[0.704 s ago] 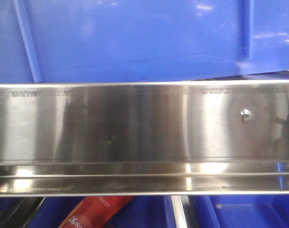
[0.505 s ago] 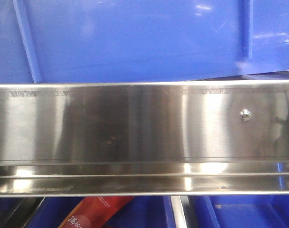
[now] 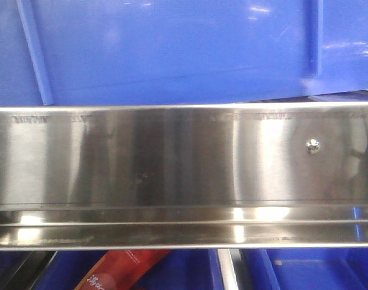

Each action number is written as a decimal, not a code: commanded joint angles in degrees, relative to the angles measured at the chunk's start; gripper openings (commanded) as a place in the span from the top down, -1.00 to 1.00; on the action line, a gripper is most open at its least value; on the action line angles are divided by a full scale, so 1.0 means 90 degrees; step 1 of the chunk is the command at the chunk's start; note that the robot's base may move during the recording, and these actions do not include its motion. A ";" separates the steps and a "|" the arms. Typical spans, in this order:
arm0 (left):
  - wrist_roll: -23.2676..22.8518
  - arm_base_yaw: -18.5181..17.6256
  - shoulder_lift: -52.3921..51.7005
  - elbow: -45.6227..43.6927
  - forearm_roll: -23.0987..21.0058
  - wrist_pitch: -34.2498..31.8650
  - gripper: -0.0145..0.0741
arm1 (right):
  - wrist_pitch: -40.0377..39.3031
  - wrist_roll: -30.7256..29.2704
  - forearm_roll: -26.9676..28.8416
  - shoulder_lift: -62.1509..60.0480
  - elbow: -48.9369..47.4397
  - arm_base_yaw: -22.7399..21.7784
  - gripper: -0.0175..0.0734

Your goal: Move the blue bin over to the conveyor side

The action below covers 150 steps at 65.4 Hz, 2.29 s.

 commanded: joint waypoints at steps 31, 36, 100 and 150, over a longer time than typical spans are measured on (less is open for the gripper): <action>0.0000 -0.0035 -0.0025 -0.0016 0.0034 -0.0177 0.69 | -0.0396 -0.0031 -0.0052 -0.0024 -0.0003 -0.0034 0.81; 0.0000 -0.0035 -0.0025 -0.0016 0.0034 -0.0177 0.69 | -0.0495 -0.0031 -0.0052 -0.0024 -0.0003 -0.0034 0.81; 0.0000 -0.0020 0.4511 -0.6641 -0.0823 0.5175 0.69 | 0.6633 -0.0329 0.0133 0.4795 -0.8111 -0.0022 0.81; 0.0000 -0.0020 0.7826 -0.9223 -0.0865 0.5715 0.69 | 0.8161 0.0158 -0.0587 0.8424 -1.1434 0.0669 0.79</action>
